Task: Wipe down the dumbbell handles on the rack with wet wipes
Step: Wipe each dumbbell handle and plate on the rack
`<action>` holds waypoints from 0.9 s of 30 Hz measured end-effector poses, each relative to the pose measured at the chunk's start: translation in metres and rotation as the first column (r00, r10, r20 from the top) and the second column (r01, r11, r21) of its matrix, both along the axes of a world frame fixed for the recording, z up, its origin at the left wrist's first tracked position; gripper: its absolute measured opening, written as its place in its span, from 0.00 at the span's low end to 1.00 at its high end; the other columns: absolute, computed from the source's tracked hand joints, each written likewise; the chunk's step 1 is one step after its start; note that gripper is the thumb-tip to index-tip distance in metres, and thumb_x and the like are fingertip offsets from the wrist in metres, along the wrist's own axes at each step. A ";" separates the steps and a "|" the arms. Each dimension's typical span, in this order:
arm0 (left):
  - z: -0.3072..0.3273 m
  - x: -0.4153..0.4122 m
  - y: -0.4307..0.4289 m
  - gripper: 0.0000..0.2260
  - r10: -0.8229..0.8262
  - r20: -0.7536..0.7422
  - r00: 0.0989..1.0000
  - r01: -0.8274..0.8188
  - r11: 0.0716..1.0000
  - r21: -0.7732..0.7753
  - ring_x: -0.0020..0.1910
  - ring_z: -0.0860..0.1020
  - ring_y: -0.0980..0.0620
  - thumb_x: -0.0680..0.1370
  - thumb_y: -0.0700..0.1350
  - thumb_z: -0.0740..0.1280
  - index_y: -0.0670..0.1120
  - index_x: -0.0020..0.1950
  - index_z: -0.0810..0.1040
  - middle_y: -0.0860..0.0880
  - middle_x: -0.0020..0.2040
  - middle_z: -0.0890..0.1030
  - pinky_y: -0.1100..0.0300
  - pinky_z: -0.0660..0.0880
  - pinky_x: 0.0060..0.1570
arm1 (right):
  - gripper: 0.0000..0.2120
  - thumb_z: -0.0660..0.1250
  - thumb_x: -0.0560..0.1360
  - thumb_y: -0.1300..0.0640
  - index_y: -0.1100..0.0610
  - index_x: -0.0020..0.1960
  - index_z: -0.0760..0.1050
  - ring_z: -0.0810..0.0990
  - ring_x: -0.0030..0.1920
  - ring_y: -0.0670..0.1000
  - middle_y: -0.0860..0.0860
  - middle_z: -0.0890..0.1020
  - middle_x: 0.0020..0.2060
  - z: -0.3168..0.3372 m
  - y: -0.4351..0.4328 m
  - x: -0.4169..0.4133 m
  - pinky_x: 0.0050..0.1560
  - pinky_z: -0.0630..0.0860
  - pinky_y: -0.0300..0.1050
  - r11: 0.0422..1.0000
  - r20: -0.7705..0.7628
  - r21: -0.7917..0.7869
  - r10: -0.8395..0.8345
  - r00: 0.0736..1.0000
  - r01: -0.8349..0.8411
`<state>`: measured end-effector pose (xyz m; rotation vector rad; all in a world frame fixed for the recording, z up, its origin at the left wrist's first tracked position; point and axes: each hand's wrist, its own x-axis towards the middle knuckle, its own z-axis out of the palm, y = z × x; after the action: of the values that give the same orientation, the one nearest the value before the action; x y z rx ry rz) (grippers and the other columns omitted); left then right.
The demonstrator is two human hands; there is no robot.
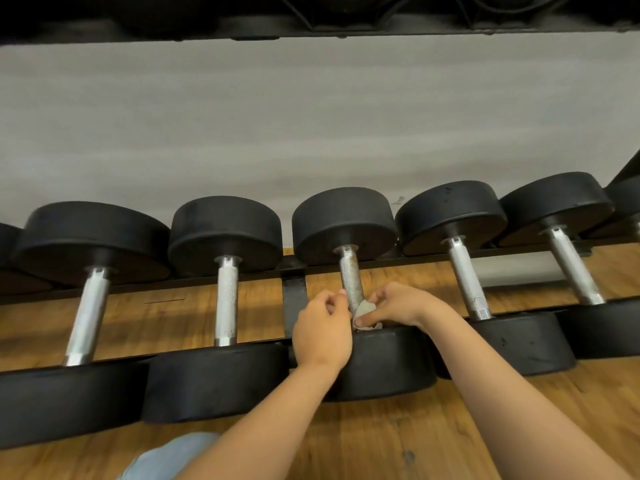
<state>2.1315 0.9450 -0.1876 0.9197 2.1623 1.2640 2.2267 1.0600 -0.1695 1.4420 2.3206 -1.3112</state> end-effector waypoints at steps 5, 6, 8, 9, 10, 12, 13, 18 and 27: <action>-0.001 0.001 0.001 0.12 0.018 0.015 1.000 -0.018 1.000 0.002 0.41 0.78 0.59 0.83 0.55 0.58 0.55 0.43 0.76 0.54 0.41 0.82 0.63 0.71 0.39 | 0.08 0.80 0.65 0.54 0.55 0.39 0.82 0.82 0.48 0.50 0.50 0.84 0.40 -0.004 0.006 0.005 0.54 0.76 0.47 0.996 -0.074 0.024 -0.080 0.994 0.082; -0.002 0.001 0.001 0.12 0.021 0.016 1.000 -0.021 1.000 0.002 0.41 0.78 0.59 0.83 0.55 0.58 0.54 0.43 0.76 0.54 0.41 0.82 0.63 0.71 0.38 | 0.08 0.79 0.66 0.55 0.56 0.40 0.82 0.82 0.48 0.50 0.50 0.84 0.40 -0.005 0.007 0.006 0.55 0.76 0.48 0.995 -0.084 0.023 -0.097 0.992 0.099; -0.002 0.001 0.001 0.13 0.026 0.008 1.000 -0.026 1.000 0.003 0.40 0.78 0.59 0.83 0.55 0.58 0.54 0.43 0.76 0.54 0.40 0.82 0.64 0.70 0.37 | 0.09 0.79 0.66 0.55 0.56 0.43 0.83 0.81 0.50 0.50 0.50 0.84 0.44 -0.007 0.007 0.005 0.57 0.75 0.49 0.993 -0.080 0.023 -0.116 0.990 0.118; -0.002 0.002 0.001 0.13 0.030 0.006 1.000 -0.030 1.000 0.004 0.40 0.79 0.59 0.83 0.55 0.58 0.53 0.43 0.77 0.54 0.40 0.82 0.63 0.70 0.37 | 0.11 0.79 0.66 0.54 0.57 0.45 0.83 0.80 0.51 0.50 0.50 0.84 0.47 -0.008 0.006 0.004 0.58 0.75 0.49 0.992 -0.076 0.022 -0.118 0.990 0.120; -0.002 0.002 0.002 0.13 0.033 0.005 0.999 -0.033 0.999 0.006 0.40 0.79 0.59 0.83 0.55 0.58 0.53 0.43 0.77 0.54 0.40 0.82 0.63 0.71 0.37 | 0.12 0.79 0.66 0.54 0.57 0.47 0.83 0.80 0.52 0.50 0.50 0.83 0.48 -0.009 0.006 0.003 0.58 0.75 0.50 0.992 -0.077 0.020 -0.125 0.989 0.127; -0.001 0.002 0.001 0.13 0.040 0.010 0.999 -0.040 0.999 0.007 0.40 0.78 0.59 0.83 0.55 0.57 0.53 0.43 0.77 0.54 0.40 0.82 0.63 0.71 0.37 | 0.16 0.80 0.65 0.53 0.56 0.49 0.82 0.79 0.53 0.50 0.50 0.83 0.49 -0.012 0.007 0.001 0.56 0.74 0.49 0.987 -0.082 0.008 -0.161 0.983 0.163; -0.001 0.002 0.001 0.13 0.041 0.013 0.999 -0.041 0.999 0.006 0.40 0.78 0.59 0.83 0.55 0.57 0.53 0.43 0.77 0.54 0.40 0.82 0.63 0.70 0.37 | 0.17 0.80 0.65 0.53 0.56 0.50 0.82 0.79 0.53 0.50 0.51 0.83 0.49 -0.013 0.007 0.001 0.54 0.74 0.48 0.983 -0.077 0.007 -0.185 0.980 0.186; 0.002 0.003 -0.001 0.12 0.045 0.048 0.998 -0.047 0.999 0.028 0.39 0.79 0.59 0.83 0.55 0.58 0.55 0.43 0.76 0.53 0.40 0.82 0.65 0.68 0.35 | 0.19 0.80 0.65 0.59 0.60 0.53 0.80 0.82 0.52 0.52 0.54 0.83 0.50 -0.013 0.009 -0.005 0.59 0.77 0.50 0.929 -0.204 -0.081 -0.371 0.906 0.362; -0.002 0.003 0.000 0.15 0.093 0.028 0.995 -0.093 0.995 0.023 0.38 0.78 0.59 0.82 0.57 0.56 0.53 0.43 0.77 0.53 0.38 0.81 0.64 0.70 0.35 | 0.18 0.75 0.71 0.60 0.62 0.59 0.77 0.78 0.54 0.52 0.54 0.81 0.51 -0.003 0.015 -0.044 0.57 0.74 0.46 0.789 -0.463 -0.156 -0.590 0.662 0.594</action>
<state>2.1349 0.9450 -0.1900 0.8150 2.1962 1.3415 2.1830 1.0749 -0.1724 2.2212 2.1660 -2.0500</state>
